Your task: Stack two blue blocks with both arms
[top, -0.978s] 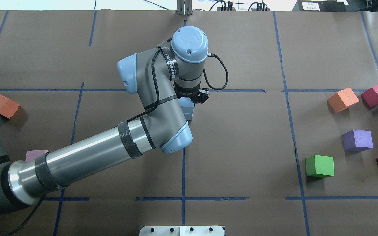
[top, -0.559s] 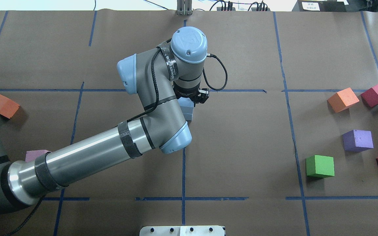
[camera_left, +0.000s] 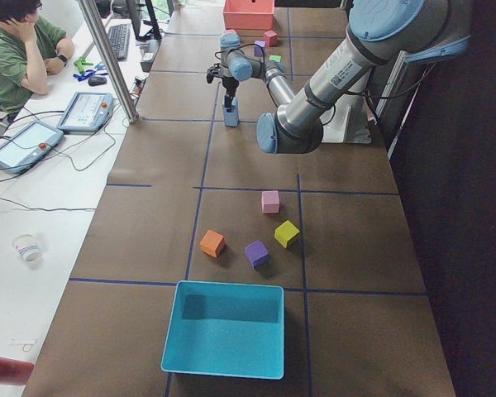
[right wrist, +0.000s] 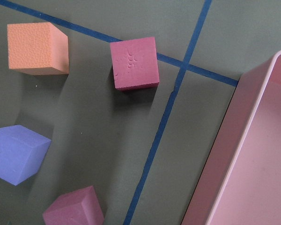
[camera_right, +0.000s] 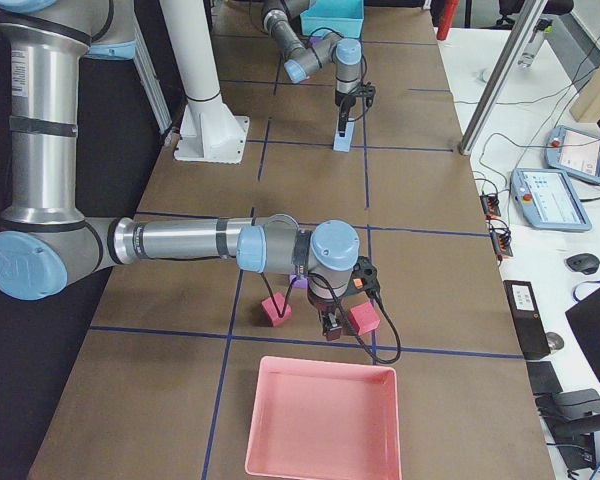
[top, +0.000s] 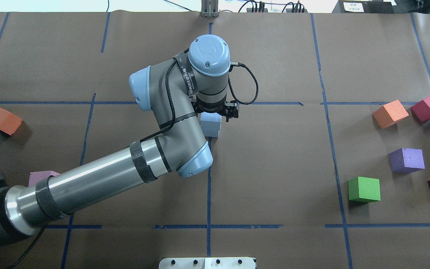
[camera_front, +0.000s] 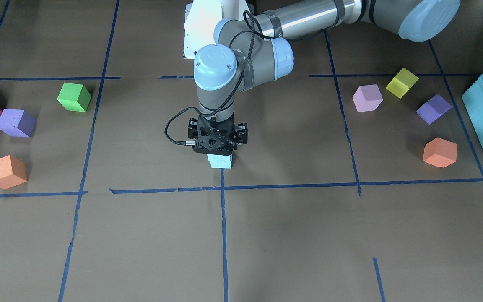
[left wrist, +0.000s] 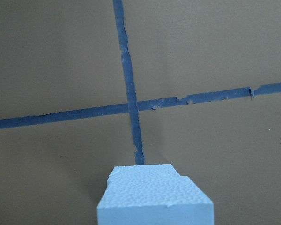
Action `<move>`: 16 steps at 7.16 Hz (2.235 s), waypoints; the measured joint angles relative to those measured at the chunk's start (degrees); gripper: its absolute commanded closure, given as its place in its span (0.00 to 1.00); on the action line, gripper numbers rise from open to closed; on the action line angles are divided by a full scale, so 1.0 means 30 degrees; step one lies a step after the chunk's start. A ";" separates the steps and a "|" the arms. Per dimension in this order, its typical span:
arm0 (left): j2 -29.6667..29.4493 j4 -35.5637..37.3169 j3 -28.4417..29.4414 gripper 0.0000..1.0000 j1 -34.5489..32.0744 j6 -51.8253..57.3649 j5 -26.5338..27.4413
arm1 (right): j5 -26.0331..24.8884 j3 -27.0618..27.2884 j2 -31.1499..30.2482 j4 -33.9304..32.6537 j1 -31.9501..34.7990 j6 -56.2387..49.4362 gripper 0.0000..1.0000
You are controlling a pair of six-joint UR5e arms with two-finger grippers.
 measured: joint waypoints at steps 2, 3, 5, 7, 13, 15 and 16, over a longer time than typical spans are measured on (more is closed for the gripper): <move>0.0076 0.1490 -0.1680 0.00 -0.0831 0.0126 -0.1065 | 0.0000 0.0000 0.0000 0.0000 0.0000 0.0002 0.00; 0.0413 0.2022 -0.2637 0.00 -0.1173 0.0201 -0.1316 | 0.0000 0.0000 -0.0004 -0.0001 0.0000 -0.0003 0.00; 0.3967 0.2300 -0.6290 0.00 -0.1716 0.1589 -0.1420 | 0.0000 -0.0084 -0.0025 -0.0007 0.0000 0.0057 0.01; 0.9081 0.2172 -1.0214 0.00 -0.3060 0.4614 -0.1449 | 0.0007 -0.0635 -0.0012 -0.0020 0.0000 0.0572 0.00; 2.2150 0.1939 -1.1839 0.00 -1.4362 1.8955 -0.7618 | 0.0086 -0.0793 0.0057 0.0000 -0.0027 0.1720 0.00; 2.2800 0.1821 -1.0479 0.00 -1.6661 1.9389 -0.7823 | 0.0088 -0.0762 0.0058 0.0019 -0.0028 0.1705 0.00; 2.2807 0.1713 -1.0039 0.00 -1.7585 1.9515 -0.7886 | 0.0088 -0.0747 0.0059 0.0025 -0.0029 0.1697 0.00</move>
